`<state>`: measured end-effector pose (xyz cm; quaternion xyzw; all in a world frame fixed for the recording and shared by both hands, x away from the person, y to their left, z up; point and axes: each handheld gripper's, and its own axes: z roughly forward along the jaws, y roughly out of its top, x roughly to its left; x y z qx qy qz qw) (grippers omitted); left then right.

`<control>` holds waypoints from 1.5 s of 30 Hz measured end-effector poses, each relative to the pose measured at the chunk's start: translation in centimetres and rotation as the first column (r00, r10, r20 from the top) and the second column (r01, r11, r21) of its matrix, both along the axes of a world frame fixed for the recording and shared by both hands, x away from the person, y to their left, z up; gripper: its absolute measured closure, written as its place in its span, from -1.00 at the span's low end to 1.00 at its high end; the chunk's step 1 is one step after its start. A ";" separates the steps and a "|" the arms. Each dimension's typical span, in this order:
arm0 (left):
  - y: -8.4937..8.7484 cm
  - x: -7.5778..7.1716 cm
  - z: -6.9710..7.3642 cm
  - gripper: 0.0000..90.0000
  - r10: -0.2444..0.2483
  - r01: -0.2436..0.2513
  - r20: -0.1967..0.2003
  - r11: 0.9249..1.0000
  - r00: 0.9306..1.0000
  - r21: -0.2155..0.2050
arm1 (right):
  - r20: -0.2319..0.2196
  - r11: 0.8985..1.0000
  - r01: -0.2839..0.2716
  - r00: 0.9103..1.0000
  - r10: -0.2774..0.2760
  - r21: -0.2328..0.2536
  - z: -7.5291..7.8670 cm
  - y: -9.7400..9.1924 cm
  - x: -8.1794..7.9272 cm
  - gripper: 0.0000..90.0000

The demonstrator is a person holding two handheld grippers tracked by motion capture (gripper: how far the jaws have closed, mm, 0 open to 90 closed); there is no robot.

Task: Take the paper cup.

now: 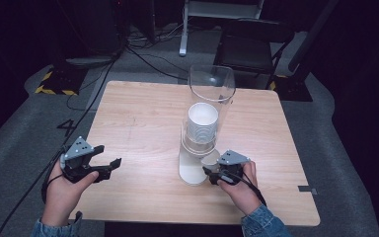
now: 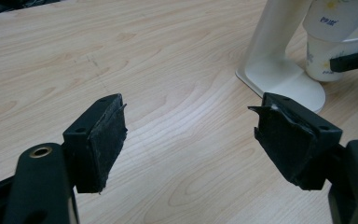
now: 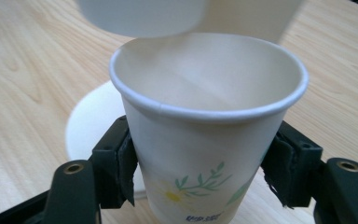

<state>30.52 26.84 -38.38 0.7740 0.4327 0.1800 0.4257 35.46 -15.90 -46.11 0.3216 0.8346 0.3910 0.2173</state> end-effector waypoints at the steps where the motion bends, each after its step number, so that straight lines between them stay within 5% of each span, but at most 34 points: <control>1: -0.1 0.1 0.0 -0.46 -0.004 0.004 0.006 1.000 1.000 0.003 | 0.002 1.000 0.009 1.000 -0.009 0.001 0.1 -0.3 0.0 -0.23; 16: -0.1 0.1 -0.3 -0.46 0.002 -0.002 -0.006 1.000 1.000 0.005 | 0.059 0.982 0.153 0.985 -0.160 0.113 2.6 -5.0 1.3 -0.24; 30: 0.7 -0.6 -0.8 -0.46 0.030 -0.029 -0.022 0.999 0.999 0.014 | 0.094 0.936 0.276 0.949 -0.301 0.217 3.5 -9.2 4.2 -0.26; 34: 0.8 -0.7 -1.0 -0.46 0.038 -0.038 -0.028 0.999 0.999 0.011 | 0.091 0.920 0.304 0.938 -0.334 0.246 3.3 -10.5 5.3 -0.26; 38: 0.8 -0.8 -1.1 -0.46 0.037 -0.037 -0.033 0.999 0.999 0.015 | 0.103 0.896 0.341 0.918 -0.383 0.285 2.8 -11.5 6.3 -0.27; 45: 0.7 -0.7 -1.3 -0.46 0.032 -0.031 -0.035 0.999 0.999 0.016 | 0.116 0.893 0.370 0.906 -0.408 0.255 1.6 -12.3 7.7 -0.27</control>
